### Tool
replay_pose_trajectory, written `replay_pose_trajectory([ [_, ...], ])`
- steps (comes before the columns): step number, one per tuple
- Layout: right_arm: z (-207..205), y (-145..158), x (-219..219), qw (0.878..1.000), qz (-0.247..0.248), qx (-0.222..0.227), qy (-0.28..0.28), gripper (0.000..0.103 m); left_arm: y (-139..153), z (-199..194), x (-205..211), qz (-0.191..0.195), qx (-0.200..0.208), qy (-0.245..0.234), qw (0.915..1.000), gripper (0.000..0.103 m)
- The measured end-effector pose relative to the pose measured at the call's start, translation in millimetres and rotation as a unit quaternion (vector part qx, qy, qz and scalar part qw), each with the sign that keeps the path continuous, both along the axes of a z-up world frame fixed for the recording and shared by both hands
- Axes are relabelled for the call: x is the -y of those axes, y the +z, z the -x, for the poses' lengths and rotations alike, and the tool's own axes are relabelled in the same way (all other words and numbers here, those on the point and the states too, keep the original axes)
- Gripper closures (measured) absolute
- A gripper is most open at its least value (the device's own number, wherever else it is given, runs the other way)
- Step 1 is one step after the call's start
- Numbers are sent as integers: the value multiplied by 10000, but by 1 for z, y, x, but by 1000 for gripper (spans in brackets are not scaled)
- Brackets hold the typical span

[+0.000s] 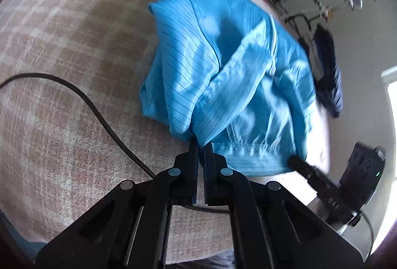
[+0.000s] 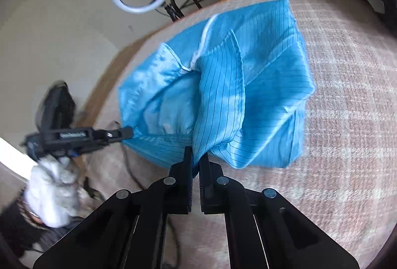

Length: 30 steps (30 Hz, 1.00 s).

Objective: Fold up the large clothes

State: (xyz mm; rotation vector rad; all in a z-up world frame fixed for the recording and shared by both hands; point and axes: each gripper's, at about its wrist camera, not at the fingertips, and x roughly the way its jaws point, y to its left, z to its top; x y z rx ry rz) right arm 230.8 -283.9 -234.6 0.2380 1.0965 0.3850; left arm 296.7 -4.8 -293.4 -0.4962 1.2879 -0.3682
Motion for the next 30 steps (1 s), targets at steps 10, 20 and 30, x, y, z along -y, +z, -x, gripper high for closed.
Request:
replay_pose_trajectory([
  [10,58,99,15,9965,139,798,186,87,119,62,-24,-740,1576,-282,9843,101],
  [20,140,246,67,9708,300,2371,-223,85,285,155,-63,-898,3007,-252,9492,97],
  [30,172,296,122,9452,517,3079,-959,64,336,176,-83,-713,3514,116,9334,53],
])
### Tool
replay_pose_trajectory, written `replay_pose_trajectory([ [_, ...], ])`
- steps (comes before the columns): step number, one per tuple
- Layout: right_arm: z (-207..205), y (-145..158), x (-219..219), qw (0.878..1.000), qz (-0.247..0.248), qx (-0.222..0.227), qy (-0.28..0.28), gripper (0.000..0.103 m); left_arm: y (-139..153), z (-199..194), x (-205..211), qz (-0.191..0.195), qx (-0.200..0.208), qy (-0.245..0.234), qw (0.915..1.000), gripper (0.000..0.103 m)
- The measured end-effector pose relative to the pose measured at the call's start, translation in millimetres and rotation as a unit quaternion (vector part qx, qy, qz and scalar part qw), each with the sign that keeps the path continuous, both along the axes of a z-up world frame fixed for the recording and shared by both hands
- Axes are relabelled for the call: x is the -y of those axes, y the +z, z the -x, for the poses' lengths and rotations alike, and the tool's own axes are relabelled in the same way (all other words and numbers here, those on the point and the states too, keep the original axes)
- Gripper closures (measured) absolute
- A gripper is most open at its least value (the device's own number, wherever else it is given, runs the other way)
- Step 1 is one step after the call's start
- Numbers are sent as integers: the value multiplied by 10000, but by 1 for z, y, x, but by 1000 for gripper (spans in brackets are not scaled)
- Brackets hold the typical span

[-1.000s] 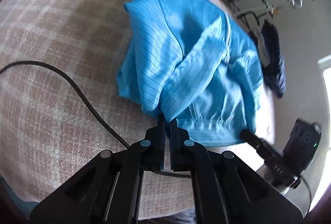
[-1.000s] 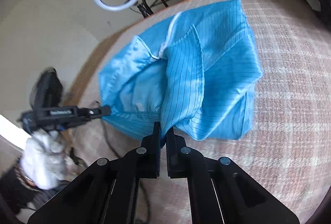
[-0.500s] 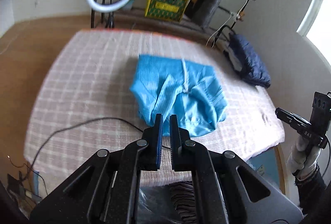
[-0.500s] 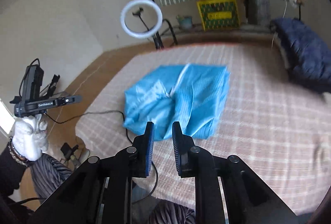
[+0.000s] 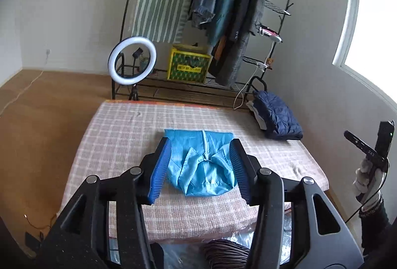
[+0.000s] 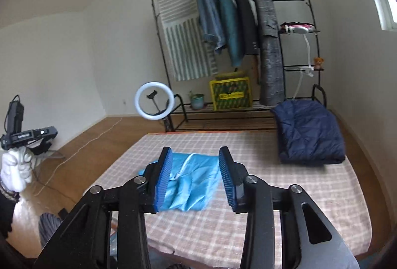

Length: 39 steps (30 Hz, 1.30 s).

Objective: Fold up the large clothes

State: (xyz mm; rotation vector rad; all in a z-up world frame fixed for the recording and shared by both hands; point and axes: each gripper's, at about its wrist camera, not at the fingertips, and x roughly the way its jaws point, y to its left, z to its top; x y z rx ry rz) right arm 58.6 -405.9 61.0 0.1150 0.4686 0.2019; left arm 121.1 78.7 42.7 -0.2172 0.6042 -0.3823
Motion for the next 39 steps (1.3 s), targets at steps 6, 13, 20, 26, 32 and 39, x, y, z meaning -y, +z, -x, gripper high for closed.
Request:
replay_pose_trajectory([
  [6,-21,-10,13,9997,38,-253,21,58,-35,-51,-20,147,-482,233,9985,53],
  [13,-100,-122,1,9895,-406,-1266,560,51,-144,-129,11,-43,-1165,26,9932,53],
  [20,-188,-230,-9,9683,-986,-2229,540,51,-224,-194,39,12,-1915,-178,9813,53],
  [26,-227,-280,-20,9533,-1079,-2774,513,52,-296,-249,32,870,-2826,-73,9553,53],
  [32,-238,-295,-18,9357,-1487,-3107,760,101,-342,-246,35,1576,-3408,-306,9263,101],
  [39,-230,-311,-19,9306,-1015,-3412,847,101,-347,-233,31,1136,-3136,-264,9424,92],
])
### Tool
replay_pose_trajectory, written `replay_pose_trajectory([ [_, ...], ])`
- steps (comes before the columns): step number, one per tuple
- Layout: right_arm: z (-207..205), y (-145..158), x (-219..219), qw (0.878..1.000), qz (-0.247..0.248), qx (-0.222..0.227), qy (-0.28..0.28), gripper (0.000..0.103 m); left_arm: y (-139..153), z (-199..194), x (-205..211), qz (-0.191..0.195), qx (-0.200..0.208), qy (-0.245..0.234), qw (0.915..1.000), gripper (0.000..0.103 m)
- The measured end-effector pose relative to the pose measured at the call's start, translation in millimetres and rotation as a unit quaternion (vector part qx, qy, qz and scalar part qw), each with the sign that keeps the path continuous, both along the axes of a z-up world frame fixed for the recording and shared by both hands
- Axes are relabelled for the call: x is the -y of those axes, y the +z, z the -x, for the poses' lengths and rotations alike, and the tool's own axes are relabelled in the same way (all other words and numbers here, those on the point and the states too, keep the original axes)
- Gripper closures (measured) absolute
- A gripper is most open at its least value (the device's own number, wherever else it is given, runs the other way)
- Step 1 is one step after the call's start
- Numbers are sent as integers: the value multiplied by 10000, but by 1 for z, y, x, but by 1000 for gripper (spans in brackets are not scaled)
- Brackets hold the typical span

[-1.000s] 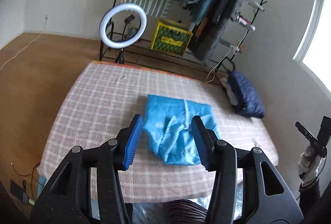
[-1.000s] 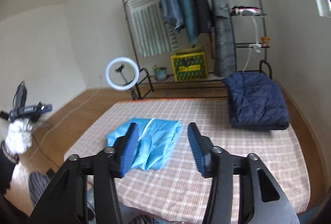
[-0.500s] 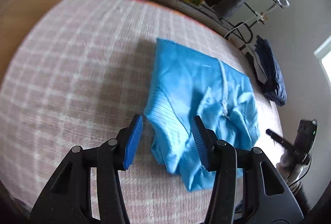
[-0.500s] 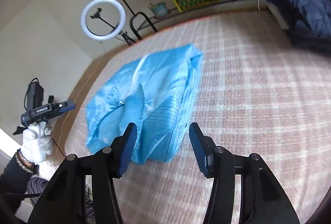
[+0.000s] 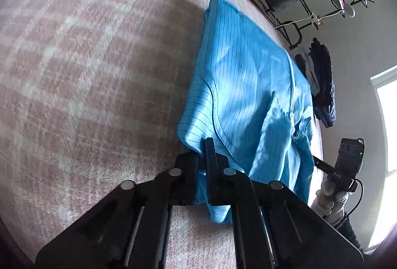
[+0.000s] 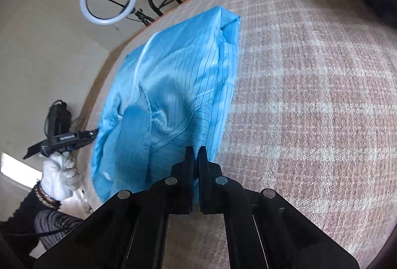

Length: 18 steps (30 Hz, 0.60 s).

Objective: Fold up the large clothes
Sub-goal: 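Grasp the coverall edge with the right gripper and pull it flat while the left gripper presses the body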

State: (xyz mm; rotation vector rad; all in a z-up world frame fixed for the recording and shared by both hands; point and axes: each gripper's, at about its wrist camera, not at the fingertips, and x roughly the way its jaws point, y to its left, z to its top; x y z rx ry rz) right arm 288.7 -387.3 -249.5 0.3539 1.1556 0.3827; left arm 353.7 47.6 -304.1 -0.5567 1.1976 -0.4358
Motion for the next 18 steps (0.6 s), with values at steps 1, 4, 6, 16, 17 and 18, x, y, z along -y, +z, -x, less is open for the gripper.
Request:
replay_pose_trajectory([
  [1,1,4,-2,9999,32,51,123,101,7,0,-4,-179,72,42,9998,82],
  [4,-1,27,2,9985,-153,179,497,94,36,2,-18,-451,501,246,9974,71],
  [6,-8,40,13,9976,-382,355,452,54,58,2,-21,-472,829,277,9951,71],
  [16,-109,8,52,9839,-1535,436,-808,60,45,-29,52,-752,1084,-769,9883,71],
  [17,-116,-1,50,9826,-1672,307,-751,64,37,-31,57,-847,1053,-861,9871,71],
  [18,-119,-6,47,9812,-1785,222,-704,69,31,-31,59,-883,1029,-918,9865,71],
])
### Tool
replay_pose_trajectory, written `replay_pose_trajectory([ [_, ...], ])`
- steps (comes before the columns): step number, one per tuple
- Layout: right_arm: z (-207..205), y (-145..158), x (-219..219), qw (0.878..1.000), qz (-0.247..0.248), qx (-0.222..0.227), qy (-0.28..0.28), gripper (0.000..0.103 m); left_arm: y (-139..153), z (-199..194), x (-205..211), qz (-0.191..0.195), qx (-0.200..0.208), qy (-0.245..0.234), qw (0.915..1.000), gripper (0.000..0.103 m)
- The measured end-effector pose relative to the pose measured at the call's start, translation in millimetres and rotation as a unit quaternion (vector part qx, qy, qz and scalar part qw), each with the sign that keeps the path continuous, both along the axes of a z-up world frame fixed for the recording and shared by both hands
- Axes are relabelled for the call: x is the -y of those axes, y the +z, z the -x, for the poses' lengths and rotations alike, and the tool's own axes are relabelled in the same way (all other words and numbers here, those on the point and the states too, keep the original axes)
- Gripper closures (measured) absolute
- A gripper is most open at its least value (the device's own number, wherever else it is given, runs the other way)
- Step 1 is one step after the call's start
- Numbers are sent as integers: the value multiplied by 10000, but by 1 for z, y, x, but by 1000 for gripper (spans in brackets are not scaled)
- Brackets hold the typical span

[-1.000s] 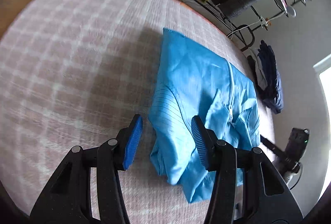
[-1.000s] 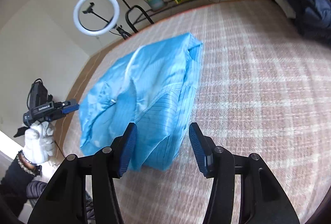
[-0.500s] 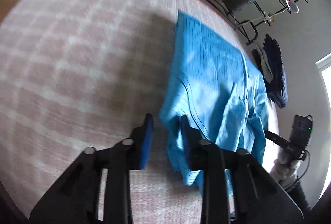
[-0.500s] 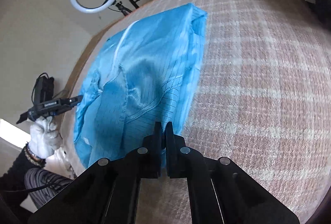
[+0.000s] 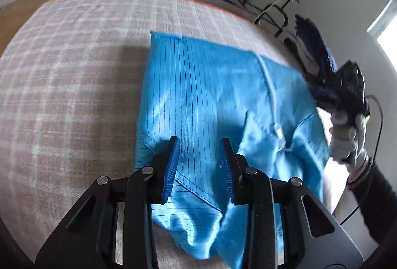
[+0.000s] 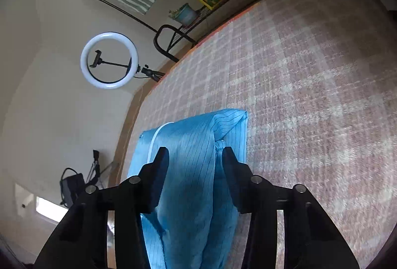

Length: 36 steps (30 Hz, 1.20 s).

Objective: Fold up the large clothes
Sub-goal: 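Grasp the coverall edge with the right gripper and pull it flat while the left gripper presses the body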

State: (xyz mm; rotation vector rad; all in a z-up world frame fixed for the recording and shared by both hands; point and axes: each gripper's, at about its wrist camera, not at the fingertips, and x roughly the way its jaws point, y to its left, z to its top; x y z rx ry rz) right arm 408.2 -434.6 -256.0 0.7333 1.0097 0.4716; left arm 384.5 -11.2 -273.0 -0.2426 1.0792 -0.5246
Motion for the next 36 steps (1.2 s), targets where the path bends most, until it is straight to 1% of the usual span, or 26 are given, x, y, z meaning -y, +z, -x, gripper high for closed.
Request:
replay_pose_trajectory([
  [3,-7,-16,-7,9988,-456,-111,98,69,-12,-1,3,-68,-56,-107,9999,71],
  [5,-14,-22,-4,9971,-758,-117,-8,66,-16,-1,2,-76,-50,-126,9999,71],
  [6,-17,-23,-1,9950,-989,-93,-128,69,-16,-1,2,-88,-36,-141,9999,71],
  [7,-19,-24,2,9934,-1120,-53,-230,74,-15,-2,3,-110,-19,-151,9998,71],
  [8,-20,-24,6,9927,-1153,-6,-360,97,-15,-1,3,-143,17,-188,9997,71],
  [10,-23,-21,14,9930,-962,87,-686,100,-15,1,5,-202,88,-237,9995,71],
  [12,-24,-17,22,9935,-520,222,-990,101,-16,2,5,-200,129,-242,9994,71],
  [15,-24,-18,42,9854,-273,150,-1671,101,-16,2,4,-186,125,-203,9995,71],
  [16,-19,-13,48,9841,-189,194,-1757,100,-15,2,6,-185,113,-193,9996,71],
  [17,-16,-6,50,9840,-113,253,-1760,97,-14,3,5,-161,88,-190,9997,71],
  [19,-3,13,49,9870,23,367,-1563,96,-12,3,0,-57,44,-180,9998,71],
  [20,4,24,40,9890,65,458,-1408,96,-8,4,-4,22,35,-133,9999,71],
  [22,19,49,10,9933,355,706,-840,96,2,6,-12,204,102,-2,9997,71],
  [23,26,57,-9,9936,586,810,-532,96,6,5,-14,254,152,46,9996,71],
  [25,45,66,-48,9858,1342,998,122,96,16,1,-17,270,313,121,9991,71],
  [27,55,59,-84,9724,2018,994,619,96,20,-6,-18,263,388,207,9987,71],
  [28,60,50,-93,9662,2288,923,754,96,19,-9,-17,267,383,207,9987,71],
  [29,62,38,-100,9599,2556,801,832,96,15,-13,-15,141,375,240,9989,71],
  [31,66,16,-96,9569,2736,526,815,95,2,-18,-13,33,248,247,9994,71],
  [32,71,6,-87,9562,2791,430,768,98,-6,-19,-11,-61,181,226,9996,71],
  [33,72,0,-83,9583,2727,444,728,101,-12,-20,-8,-195,146,207,9995,71],
  [34,75,-1,-78,9613,2615,517,692,101,-19,-19,-5,-325,144,174,9992,71],
  [35,77,-1,-74,9632,2563,458,673,102,-20,-16,-4,-335,304,182,9988,71],
  [36,75,1,-75,9619,2613,399,699,102,-20,-14,-4,-392,315,149,9986,71],
])
